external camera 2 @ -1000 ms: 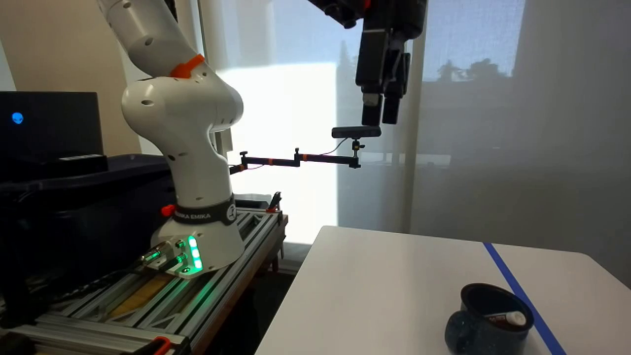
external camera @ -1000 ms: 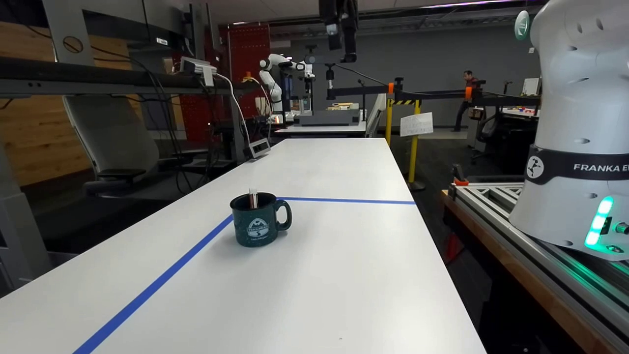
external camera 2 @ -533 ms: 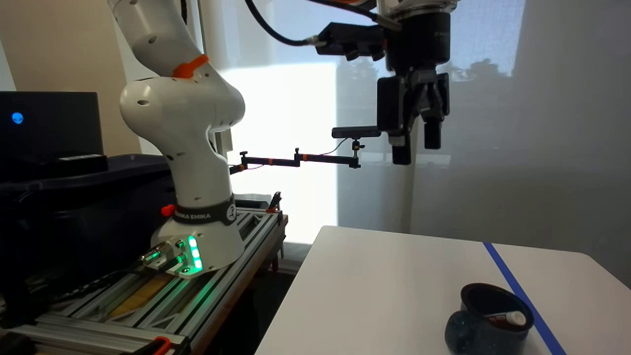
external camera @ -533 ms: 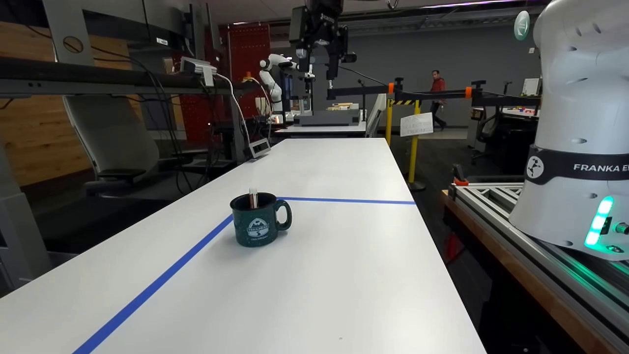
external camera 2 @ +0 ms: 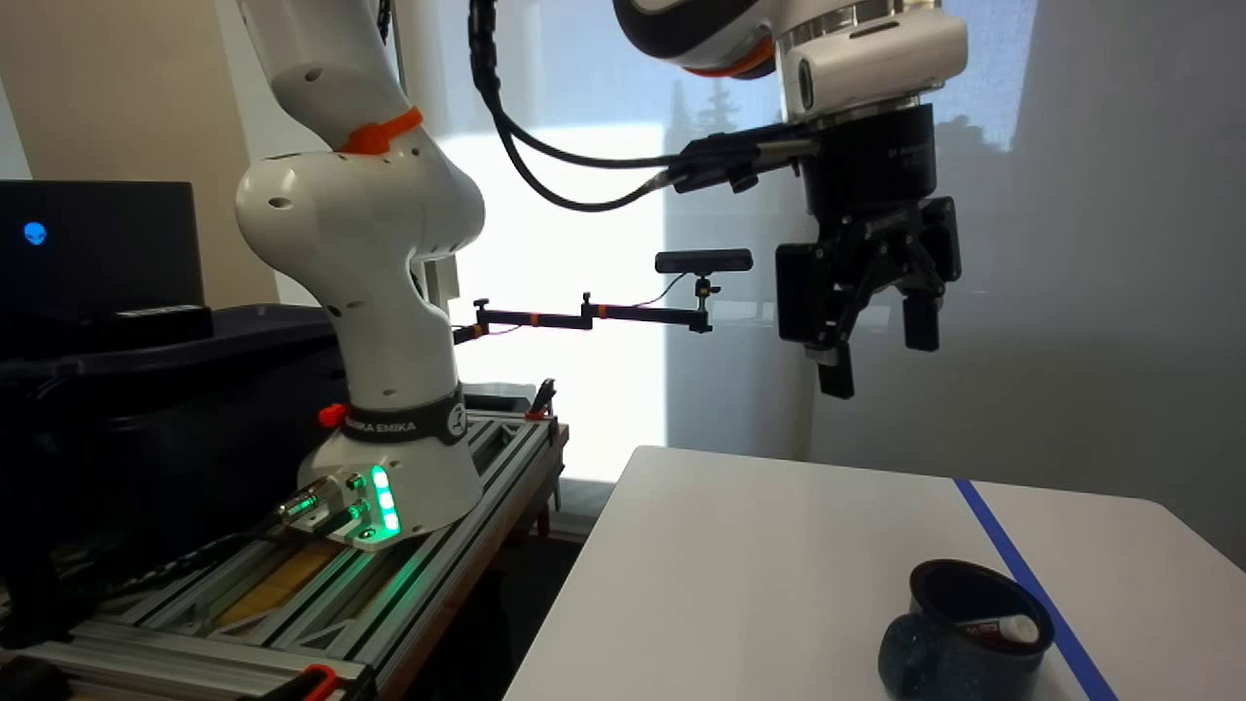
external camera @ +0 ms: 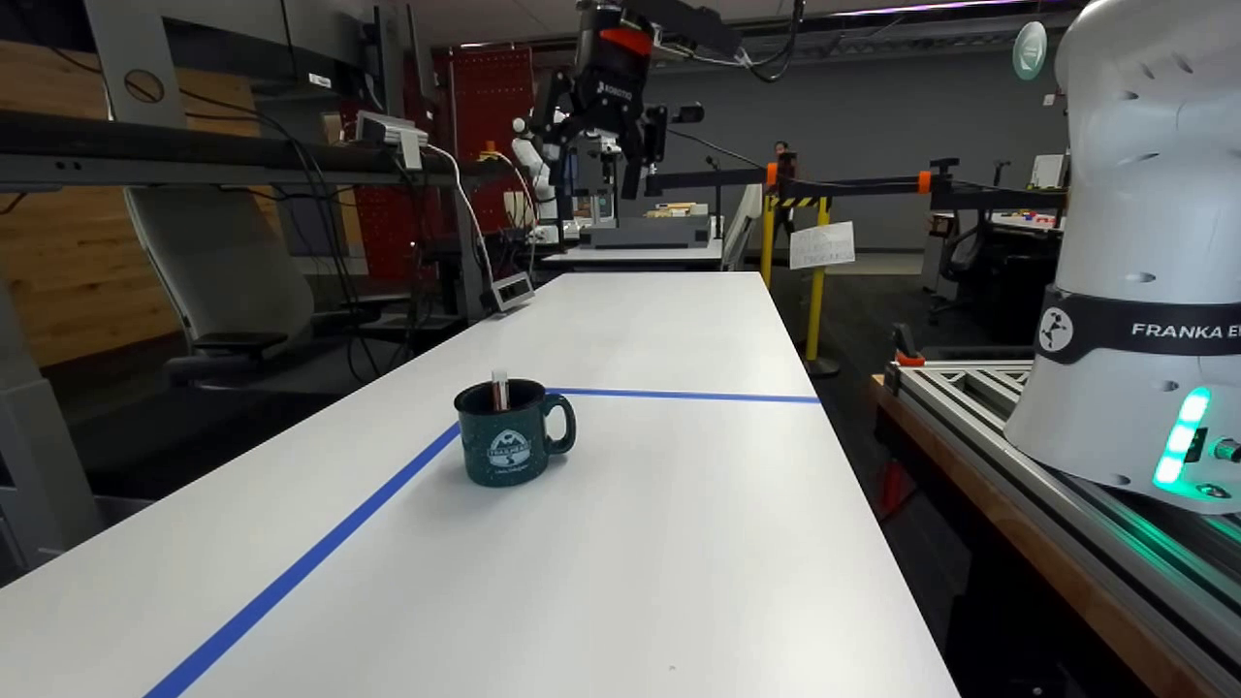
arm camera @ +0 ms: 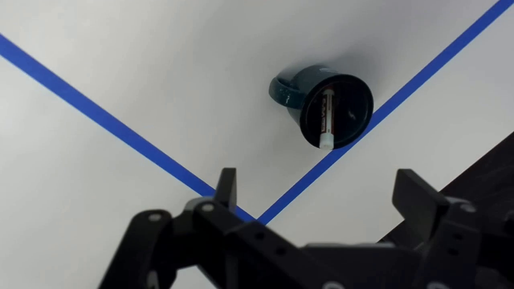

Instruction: Take the marker out of the cup

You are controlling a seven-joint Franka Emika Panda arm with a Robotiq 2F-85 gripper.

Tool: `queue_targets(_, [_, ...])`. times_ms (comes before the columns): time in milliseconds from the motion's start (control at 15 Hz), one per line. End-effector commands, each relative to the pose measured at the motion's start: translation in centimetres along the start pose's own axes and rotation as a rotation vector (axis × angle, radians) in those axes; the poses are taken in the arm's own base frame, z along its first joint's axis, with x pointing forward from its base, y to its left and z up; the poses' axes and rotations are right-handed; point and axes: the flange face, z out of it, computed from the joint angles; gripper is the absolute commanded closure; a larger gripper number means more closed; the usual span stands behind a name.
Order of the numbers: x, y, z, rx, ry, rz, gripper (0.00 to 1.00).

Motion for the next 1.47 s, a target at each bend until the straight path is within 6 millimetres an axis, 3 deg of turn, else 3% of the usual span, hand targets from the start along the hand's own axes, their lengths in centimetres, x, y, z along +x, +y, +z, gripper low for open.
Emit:
queue_targets(0, [1.7,-0.2,0.8,0.097,-0.051,0.153,0.00])
queue_targets(400, [4.8,0.4,1.9,0.235,-0.118,0.319,0.00])
queue_targets(933, [7.4,-1.5,6.6,0.314,-0.286,0.409,0.00])
queue_targets(1400, [8.8,-1.9,10.4,0.295,-0.401,0.457,0.00])
